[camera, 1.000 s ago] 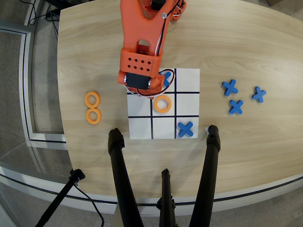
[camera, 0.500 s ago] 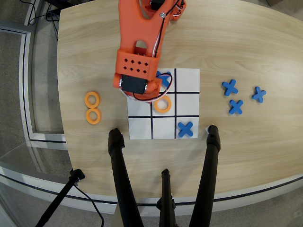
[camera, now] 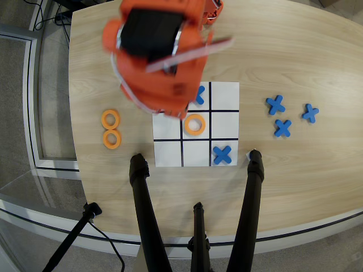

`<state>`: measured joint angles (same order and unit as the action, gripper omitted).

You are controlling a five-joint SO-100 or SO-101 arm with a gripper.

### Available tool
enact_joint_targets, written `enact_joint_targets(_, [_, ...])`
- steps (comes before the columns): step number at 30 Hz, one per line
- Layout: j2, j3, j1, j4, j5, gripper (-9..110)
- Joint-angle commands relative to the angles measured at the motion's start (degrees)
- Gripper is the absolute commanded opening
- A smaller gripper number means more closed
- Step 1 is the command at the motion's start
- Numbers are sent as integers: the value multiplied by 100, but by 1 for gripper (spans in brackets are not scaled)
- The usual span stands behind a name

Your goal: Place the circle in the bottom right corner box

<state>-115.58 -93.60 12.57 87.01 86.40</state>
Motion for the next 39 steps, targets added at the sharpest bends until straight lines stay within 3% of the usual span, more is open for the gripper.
enact_joint_targets(1, [-1890, -1978, -255, -343, 237, 13])
enact_joint_targets(6, [-5010, -5880, -483, -1063, 712, 13])
enact_joint_targets(10, [-6425, -7840, -114, -1450, 888, 13])
enact_joint_targets(12, [-6768, -8350, 70, -1477, 888, 11])
enact_joint_targets(15, [-7163, -8859, 325, -1433, 791, 0])
enact_joint_targets(20, [-7576, -8991, 923, -1248, 413, 0])
enact_joint_targets(24, [-7770, -8991, 2224, -1222, -9, 2])
enact_joint_targets(31, [-7901, -8991, 5590, -1811, -9, 1])
enact_joint_targets(34, [-7901, -8991, 6759, -1222, -9, 1])
enact_joint_targets(39, [-7901, -8991, 7937, -1266, -9, 1])
